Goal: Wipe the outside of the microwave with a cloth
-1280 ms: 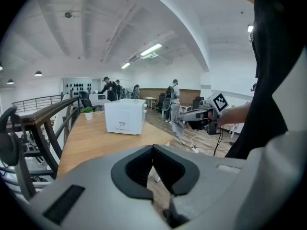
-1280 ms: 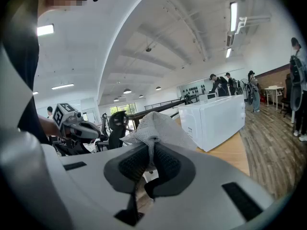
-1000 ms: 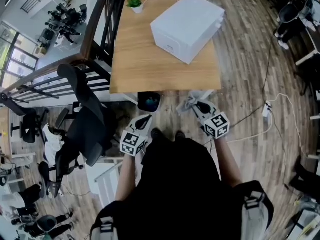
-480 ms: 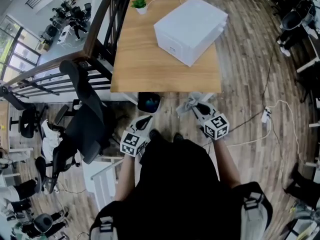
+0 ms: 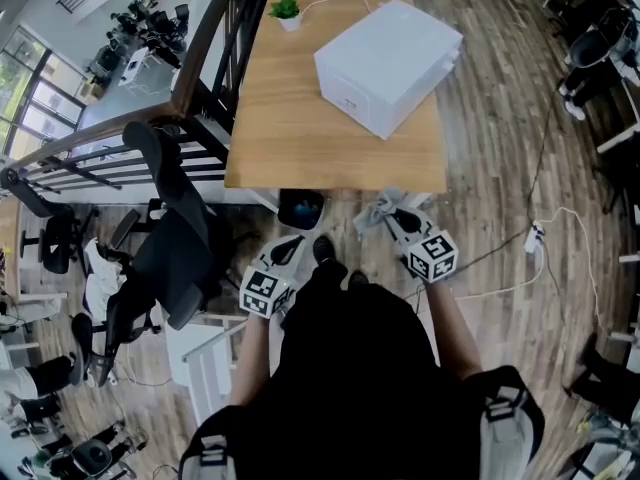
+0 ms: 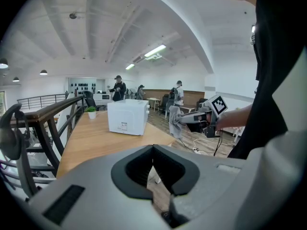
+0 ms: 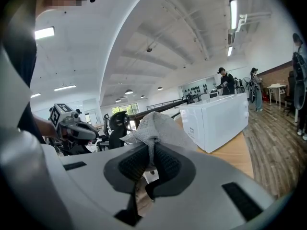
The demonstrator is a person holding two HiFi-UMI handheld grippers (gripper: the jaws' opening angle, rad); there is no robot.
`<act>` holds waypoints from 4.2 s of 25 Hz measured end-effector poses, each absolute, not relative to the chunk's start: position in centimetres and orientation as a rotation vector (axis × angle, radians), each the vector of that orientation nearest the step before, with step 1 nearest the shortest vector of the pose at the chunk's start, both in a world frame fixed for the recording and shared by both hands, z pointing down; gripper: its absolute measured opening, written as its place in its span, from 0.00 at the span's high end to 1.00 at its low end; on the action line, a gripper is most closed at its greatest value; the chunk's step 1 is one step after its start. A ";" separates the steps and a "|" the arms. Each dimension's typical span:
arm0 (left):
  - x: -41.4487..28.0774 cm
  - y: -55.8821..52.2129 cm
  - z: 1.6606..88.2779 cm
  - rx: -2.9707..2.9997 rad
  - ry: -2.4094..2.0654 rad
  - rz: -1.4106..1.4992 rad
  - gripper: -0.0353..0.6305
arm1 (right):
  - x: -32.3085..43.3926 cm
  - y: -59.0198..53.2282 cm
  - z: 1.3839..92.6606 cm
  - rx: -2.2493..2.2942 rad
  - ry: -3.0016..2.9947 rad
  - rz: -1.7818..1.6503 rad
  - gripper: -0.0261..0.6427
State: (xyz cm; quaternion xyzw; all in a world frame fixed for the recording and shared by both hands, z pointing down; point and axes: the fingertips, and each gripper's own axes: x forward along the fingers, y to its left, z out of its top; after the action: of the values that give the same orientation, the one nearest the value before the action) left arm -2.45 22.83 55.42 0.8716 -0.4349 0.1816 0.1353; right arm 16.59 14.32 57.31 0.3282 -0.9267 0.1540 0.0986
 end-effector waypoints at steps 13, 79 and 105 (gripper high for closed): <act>-3.8 16.3 55.3 2.571 -1.164 0.506 0.94 | 15.6 9.3 57.2 1.060 -2.676 0.445 0.92; -11.1 -2.9 58.2 2.543 -1.034 0.417 0.94 | 14.4 -16.3 60.9 1.696 -2.513 0.933 0.92; -11.9 -0.3 58.8 2.492 -1.101 0.437 0.94 | 12.0 -18.3 61.3 1.772 -2.550 1.143 0.92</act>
State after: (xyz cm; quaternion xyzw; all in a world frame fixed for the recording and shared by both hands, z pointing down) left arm -11.86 -0.28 58.82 0.8867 -0.3918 0.1555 0.1900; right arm 12.02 -18.33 61.30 0.5337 -0.7680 0.3441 -0.0836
